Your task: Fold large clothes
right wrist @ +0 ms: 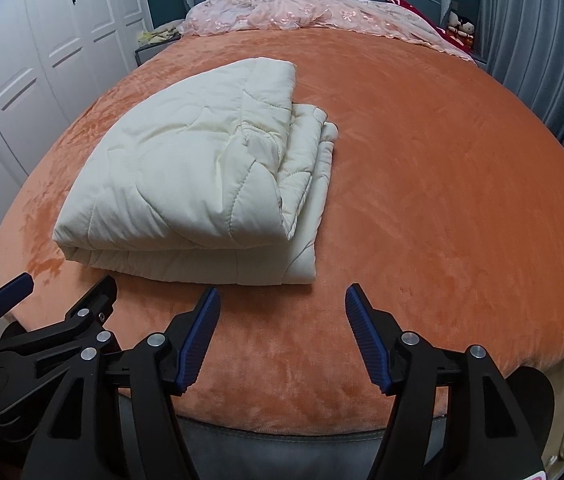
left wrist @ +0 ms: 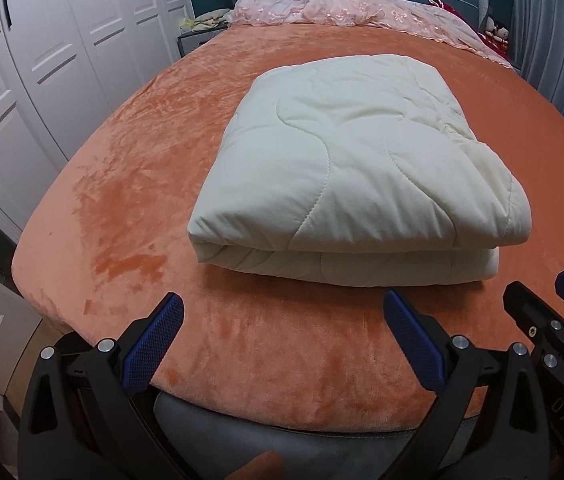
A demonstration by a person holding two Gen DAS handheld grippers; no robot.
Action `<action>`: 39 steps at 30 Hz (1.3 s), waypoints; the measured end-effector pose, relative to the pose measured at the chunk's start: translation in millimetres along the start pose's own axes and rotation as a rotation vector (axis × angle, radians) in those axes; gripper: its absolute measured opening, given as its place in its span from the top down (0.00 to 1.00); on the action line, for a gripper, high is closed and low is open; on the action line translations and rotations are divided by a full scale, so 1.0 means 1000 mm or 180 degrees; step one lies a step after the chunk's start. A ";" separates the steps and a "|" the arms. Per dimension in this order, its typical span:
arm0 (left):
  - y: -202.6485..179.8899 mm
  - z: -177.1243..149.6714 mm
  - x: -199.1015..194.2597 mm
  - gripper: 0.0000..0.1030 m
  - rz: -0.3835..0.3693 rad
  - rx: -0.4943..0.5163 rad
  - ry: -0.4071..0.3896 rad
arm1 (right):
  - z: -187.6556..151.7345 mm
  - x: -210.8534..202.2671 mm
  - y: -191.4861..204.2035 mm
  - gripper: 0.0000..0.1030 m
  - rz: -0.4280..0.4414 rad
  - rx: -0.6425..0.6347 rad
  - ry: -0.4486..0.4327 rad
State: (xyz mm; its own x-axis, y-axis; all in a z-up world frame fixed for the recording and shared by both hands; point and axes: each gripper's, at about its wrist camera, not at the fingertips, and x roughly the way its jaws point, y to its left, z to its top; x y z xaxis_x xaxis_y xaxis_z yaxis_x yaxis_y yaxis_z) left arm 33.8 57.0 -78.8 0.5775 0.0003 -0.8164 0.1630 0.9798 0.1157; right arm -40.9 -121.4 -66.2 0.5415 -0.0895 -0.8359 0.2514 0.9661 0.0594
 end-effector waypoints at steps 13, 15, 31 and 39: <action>-0.005 -0.028 0.000 0.05 0.0001 0.0031 -0.0034 | -0.034 -0.006 0.002 0.38 -0.0201 0.0024 -0.0239; -0.005 -0.032 0.000 0.06 0.0010 0.0027 -0.0059 | -0.038 -0.004 0.002 0.38 -0.0204 0.0034 -0.0253; -0.003 -0.066 0.011 0.06 0.0028 0.0007 -0.0164 | -0.067 0.008 0.007 0.38 -0.0189 0.0108 -0.0296; -0.003 -0.070 0.014 0.06 0.0027 -0.0021 -0.0191 | -0.072 0.008 0.011 0.38 -0.0250 0.0080 -0.0333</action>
State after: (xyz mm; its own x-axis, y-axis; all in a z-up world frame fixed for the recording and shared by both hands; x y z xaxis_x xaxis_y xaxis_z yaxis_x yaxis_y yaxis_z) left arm -14.3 68.2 -129.8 0.6258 -0.0030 -0.7800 0.1527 0.9811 0.1187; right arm -91.1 -94.2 -111.6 0.5997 -0.1905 -0.7772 0.3155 0.9489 0.0108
